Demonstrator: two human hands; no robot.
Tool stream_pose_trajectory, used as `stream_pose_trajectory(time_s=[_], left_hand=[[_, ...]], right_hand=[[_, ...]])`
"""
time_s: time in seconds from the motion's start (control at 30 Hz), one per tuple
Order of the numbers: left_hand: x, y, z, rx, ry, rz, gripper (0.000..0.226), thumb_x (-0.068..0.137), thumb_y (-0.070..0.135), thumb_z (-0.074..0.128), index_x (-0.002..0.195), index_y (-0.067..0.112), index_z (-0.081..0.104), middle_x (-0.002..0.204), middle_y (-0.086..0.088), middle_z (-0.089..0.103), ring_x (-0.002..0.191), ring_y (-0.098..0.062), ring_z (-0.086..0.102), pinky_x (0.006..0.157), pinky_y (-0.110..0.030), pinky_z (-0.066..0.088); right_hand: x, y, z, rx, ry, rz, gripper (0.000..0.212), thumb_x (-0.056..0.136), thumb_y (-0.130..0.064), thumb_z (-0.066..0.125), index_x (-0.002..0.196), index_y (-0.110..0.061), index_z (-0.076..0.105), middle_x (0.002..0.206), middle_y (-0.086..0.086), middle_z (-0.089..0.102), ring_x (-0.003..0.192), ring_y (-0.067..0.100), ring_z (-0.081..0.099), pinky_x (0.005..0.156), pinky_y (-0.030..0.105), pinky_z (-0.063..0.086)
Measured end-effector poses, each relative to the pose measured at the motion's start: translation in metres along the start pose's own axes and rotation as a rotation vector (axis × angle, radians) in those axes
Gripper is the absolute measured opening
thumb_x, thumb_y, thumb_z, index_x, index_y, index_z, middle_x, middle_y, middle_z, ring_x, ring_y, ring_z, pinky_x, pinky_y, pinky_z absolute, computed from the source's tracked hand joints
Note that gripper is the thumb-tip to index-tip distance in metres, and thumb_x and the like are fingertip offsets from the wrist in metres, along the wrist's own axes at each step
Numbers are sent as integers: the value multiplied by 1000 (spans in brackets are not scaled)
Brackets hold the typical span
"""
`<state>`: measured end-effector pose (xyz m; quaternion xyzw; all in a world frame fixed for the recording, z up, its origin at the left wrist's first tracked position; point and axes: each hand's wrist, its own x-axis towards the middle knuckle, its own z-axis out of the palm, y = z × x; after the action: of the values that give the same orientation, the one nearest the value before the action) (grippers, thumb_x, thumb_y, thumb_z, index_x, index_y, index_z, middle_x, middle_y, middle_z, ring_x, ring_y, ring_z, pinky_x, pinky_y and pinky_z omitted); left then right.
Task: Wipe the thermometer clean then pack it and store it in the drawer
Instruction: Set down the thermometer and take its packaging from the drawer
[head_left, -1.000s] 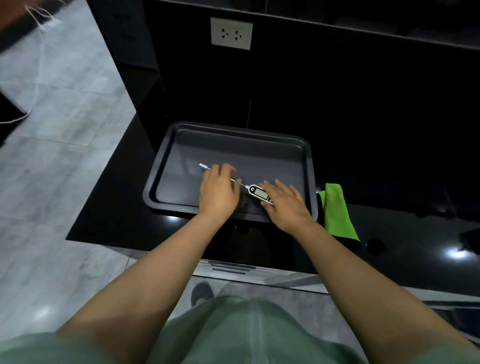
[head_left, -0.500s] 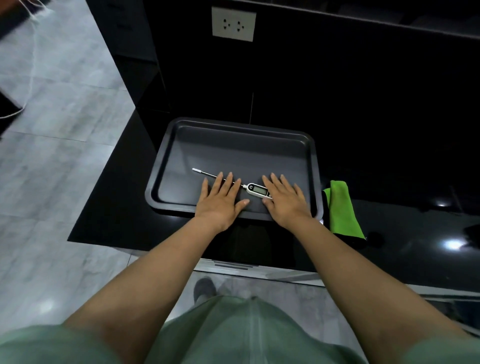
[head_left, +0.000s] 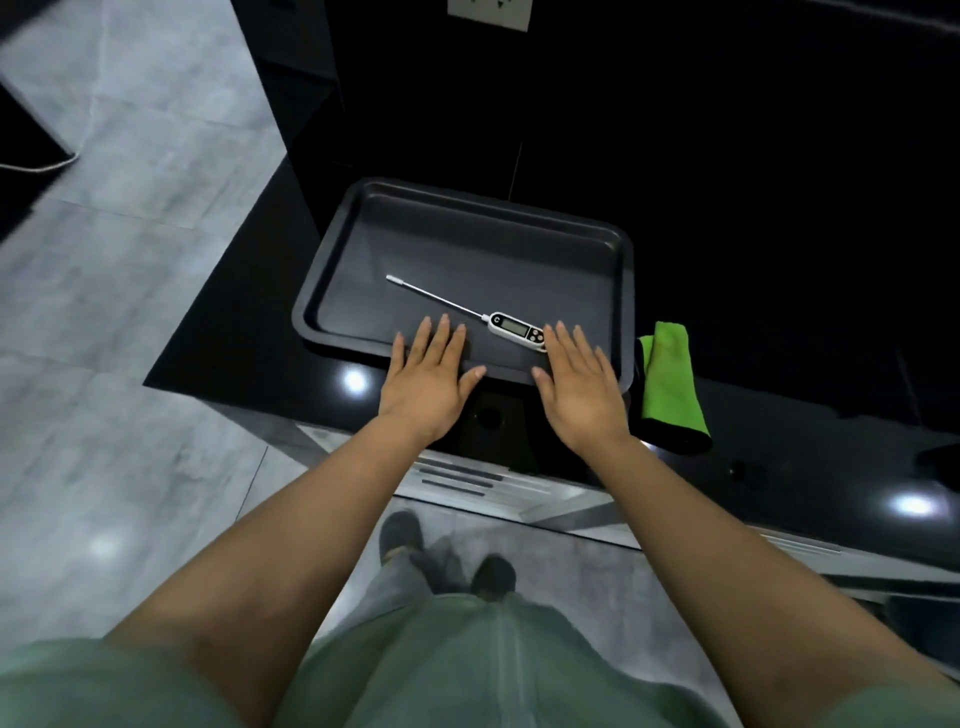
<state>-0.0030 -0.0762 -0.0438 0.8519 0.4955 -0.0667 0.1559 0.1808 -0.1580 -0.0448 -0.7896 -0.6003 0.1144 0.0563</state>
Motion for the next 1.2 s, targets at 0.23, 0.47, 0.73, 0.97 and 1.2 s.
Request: stream_pose_trajectory(time_s=[0.23, 0.47, 0.73, 0.97, 1.2], left_hand=[[-41, -2, 12, 2, 44, 3, 64, 102, 50, 14, 156, 20, 2, 164, -1, -7, 150, -19, -12, 121, -43, -6], [-82, -26, 23, -72, 94, 33, 60, 104, 45, 15, 156, 18, 4, 164, -1, -7, 150, -18, -11, 122, -40, -5], [-134, -47, 51, -287, 195, -27, 57, 105, 40, 19, 156, 15, 11, 164, -2, 2, 151, -15, -4, 123, -35, -1], [-166, -31, 84, -527, 295, -176, 54, 105, 36, 29, 152, 11, 27, 160, -4, 24, 148, -18, 18, 121, -35, 18], [-140, -14, 123, -955, 39, -470, 51, 105, 35, 29, 144, 4, 41, 149, -15, 43, 137, -29, 39, 113, -33, 28]], right_hand=[[-41, -2, 11, -19, 45, 34, 56, 104, -37, 27, 155, -17, 14, 164, 1, 10, 151, 17, 3, 122, 36, 3], [-86, -22, 29, 7, 155, 147, 56, 103, -33, 33, 153, -9, 23, 162, 9, 17, 150, 24, 11, 122, 41, 9], [-120, -26, 43, -20, 141, 285, 58, 104, -37, 25, 155, -11, 14, 164, 5, 9, 151, 21, 3, 123, 36, 2], [-117, -16, 46, -53, 129, 235, 57, 104, -37, 23, 154, -10, 16, 163, 7, 10, 151, 23, 4, 123, 37, 1], [-112, -15, 64, -30, 195, 249, 57, 104, -38, 20, 154, -10, 16, 163, 7, 11, 151, 23, 4, 123, 39, 3]])
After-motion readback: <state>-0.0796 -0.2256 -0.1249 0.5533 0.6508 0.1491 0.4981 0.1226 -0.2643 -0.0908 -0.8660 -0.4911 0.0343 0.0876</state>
